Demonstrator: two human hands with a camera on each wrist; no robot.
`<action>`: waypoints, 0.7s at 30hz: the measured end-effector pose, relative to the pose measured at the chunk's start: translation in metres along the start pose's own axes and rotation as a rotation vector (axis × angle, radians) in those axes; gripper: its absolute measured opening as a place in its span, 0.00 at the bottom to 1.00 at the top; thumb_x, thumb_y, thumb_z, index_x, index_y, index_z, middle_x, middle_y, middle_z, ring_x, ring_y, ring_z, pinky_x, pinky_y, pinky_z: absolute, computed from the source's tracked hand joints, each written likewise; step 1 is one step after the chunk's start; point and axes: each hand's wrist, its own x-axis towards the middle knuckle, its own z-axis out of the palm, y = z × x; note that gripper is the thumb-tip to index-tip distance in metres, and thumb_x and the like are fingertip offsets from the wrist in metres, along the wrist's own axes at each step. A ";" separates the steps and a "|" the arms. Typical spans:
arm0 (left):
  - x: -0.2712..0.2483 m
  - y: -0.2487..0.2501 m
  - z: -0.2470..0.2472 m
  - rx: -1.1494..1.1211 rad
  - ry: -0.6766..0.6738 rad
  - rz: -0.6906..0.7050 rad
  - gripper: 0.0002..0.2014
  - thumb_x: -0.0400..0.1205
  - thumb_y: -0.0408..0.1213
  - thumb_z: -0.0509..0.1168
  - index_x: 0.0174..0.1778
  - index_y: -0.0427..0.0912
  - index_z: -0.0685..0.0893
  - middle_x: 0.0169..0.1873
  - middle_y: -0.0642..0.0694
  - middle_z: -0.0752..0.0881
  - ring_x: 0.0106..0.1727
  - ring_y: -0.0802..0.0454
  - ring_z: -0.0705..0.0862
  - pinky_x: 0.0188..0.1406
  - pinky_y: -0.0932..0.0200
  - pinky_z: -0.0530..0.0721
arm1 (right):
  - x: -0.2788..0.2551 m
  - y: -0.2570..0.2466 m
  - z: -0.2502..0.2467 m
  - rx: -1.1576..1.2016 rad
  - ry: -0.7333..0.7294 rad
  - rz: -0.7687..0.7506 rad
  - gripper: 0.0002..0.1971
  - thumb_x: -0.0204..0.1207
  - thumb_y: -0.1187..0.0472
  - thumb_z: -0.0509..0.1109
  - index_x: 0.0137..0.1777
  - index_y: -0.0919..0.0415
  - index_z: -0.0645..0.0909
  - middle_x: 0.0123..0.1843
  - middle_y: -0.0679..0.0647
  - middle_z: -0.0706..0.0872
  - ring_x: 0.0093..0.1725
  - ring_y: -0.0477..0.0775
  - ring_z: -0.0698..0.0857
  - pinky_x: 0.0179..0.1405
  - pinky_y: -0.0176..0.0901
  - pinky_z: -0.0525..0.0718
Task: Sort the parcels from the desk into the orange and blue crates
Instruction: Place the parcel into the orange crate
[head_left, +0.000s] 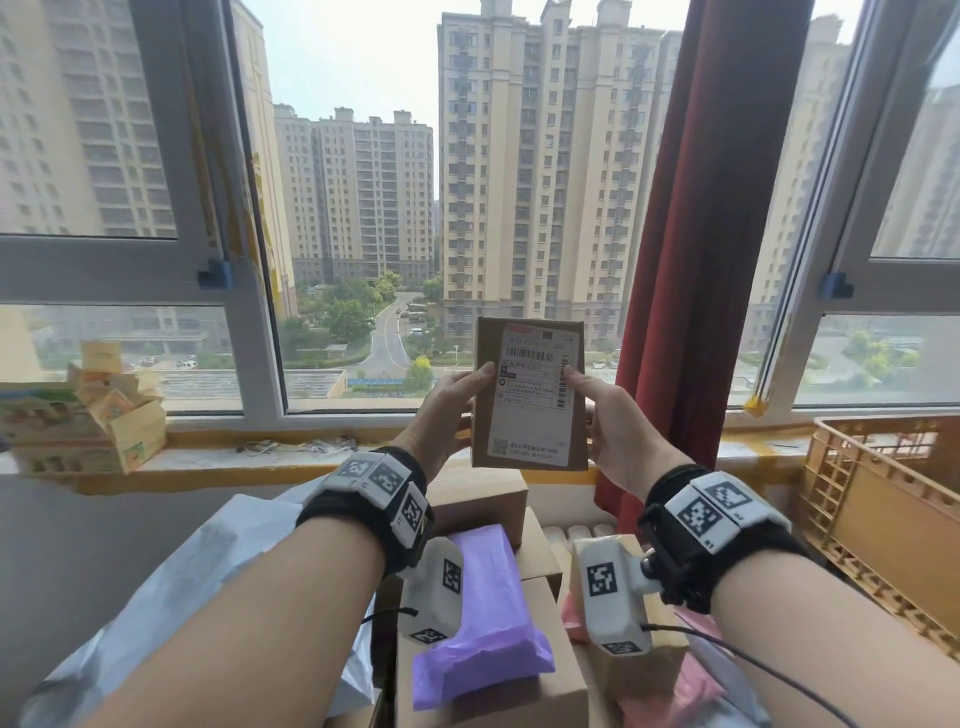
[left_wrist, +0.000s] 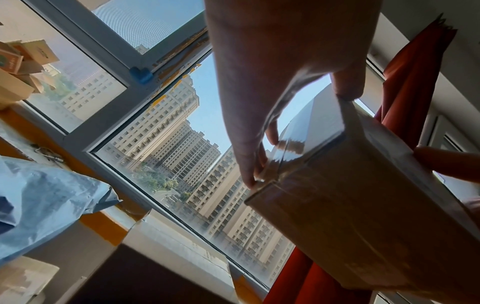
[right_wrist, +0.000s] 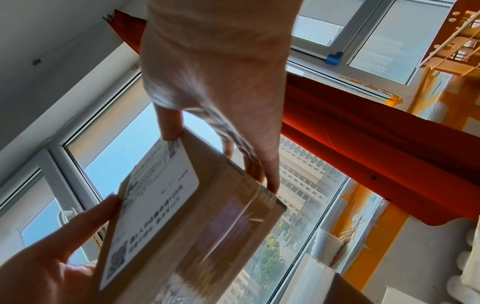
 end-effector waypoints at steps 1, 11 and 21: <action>0.000 0.001 0.002 0.001 0.000 0.002 0.19 0.75 0.59 0.62 0.50 0.47 0.82 0.44 0.46 0.88 0.49 0.46 0.86 0.59 0.44 0.81 | -0.001 -0.001 -0.002 -0.001 0.006 -0.003 0.18 0.87 0.45 0.56 0.63 0.55 0.80 0.56 0.58 0.86 0.58 0.60 0.85 0.54 0.53 0.80; 0.004 0.002 0.054 -0.010 -0.049 -0.007 0.22 0.71 0.59 0.61 0.51 0.47 0.83 0.45 0.45 0.88 0.50 0.45 0.86 0.60 0.44 0.81 | -0.019 -0.003 -0.055 -0.023 0.036 -0.017 0.22 0.85 0.42 0.57 0.68 0.55 0.81 0.57 0.58 0.87 0.61 0.61 0.85 0.65 0.63 0.80; 0.003 -0.011 0.123 -0.034 -0.065 -0.036 0.16 0.86 0.53 0.56 0.55 0.46 0.82 0.49 0.45 0.88 0.51 0.46 0.86 0.56 0.46 0.84 | -0.053 0.005 -0.118 -0.035 0.176 0.014 0.24 0.83 0.35 0.56 0.65 0.49 0.83 0.60 0.55 0.86 0.64 0.57 0.82 0.73 0.71 0.72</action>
